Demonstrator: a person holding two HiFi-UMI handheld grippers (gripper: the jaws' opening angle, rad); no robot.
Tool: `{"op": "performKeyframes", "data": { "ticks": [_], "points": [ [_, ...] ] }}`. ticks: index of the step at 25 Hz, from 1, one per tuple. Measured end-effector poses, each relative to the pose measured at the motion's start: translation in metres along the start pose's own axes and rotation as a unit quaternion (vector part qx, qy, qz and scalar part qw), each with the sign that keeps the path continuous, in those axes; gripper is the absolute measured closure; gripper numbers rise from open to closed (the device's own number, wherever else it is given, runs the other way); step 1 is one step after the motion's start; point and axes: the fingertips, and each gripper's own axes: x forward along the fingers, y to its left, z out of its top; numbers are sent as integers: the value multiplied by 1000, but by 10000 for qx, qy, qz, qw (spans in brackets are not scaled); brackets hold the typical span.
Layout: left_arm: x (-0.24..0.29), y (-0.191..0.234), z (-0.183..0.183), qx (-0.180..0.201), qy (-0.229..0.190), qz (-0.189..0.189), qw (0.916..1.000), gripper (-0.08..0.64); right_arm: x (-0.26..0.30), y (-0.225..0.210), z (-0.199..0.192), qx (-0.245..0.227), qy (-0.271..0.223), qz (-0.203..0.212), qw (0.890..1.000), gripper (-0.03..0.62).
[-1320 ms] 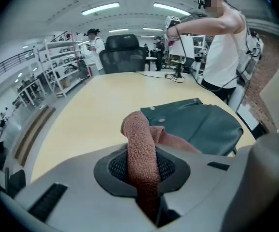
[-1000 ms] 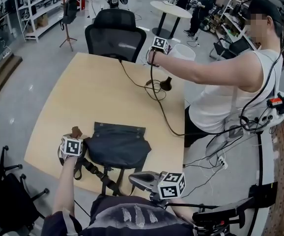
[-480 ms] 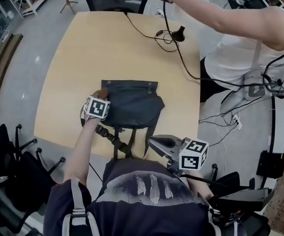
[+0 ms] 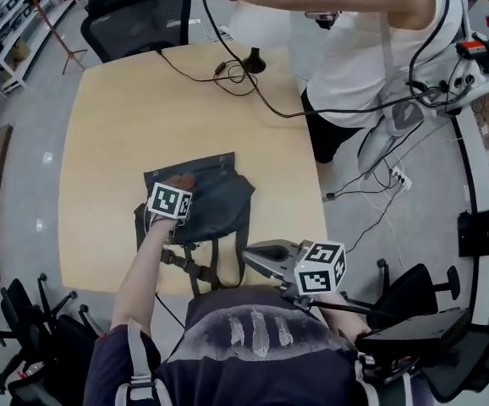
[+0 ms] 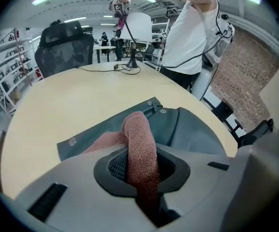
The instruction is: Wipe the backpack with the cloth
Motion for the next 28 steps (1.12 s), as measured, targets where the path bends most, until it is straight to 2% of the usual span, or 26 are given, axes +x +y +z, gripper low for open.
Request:
{"op": "performKeyframes", "data": {
  "ticks": [2,8,12,15,17,18,20,22,26,28],
  "points": [
    [10,-18,9,57,53,-254,9996,505,-5,0,1,-25,-32,-11,10000,591],
    [32,-45,39,431,222,-349,9982,505,-17,-6,-9,153,-209,-137,9996,591],
    [47,-77,67,603,209,-667,9957,505,-21,-8,-11,185,-260,-194,9993,591],
    [58,-102,82,954,304,-809,9917,505,-25,-8,-14,172,-275,-237,9992,591],
    [62,-122,91,1164,288,-1066,9870,505,-29,-9,-16,192,-303,-283,9990,591],
    [62,-134,97,1171,214,-1331,9839,505,-31,-9,-17,207,-321,-307,9988,591],
    [54,-160,117,808,-109,-1985,9767,505,-34,-10,-16,223,-363,-343,9985,591],
    [42,-172,146,202,-607,-2339,9701,505,-35,-12,-13,229,-413,-362,9982,591],
    [27,-157,190,-882,-1512,-2511,9520,505,-30,-13,-9,259,-406,-378,9981,591],
    [32,-127,196,-1481,-1811,-2274,9453,505,-25,-11,-10,252,-329,-343,9986,591]
  ]
}}
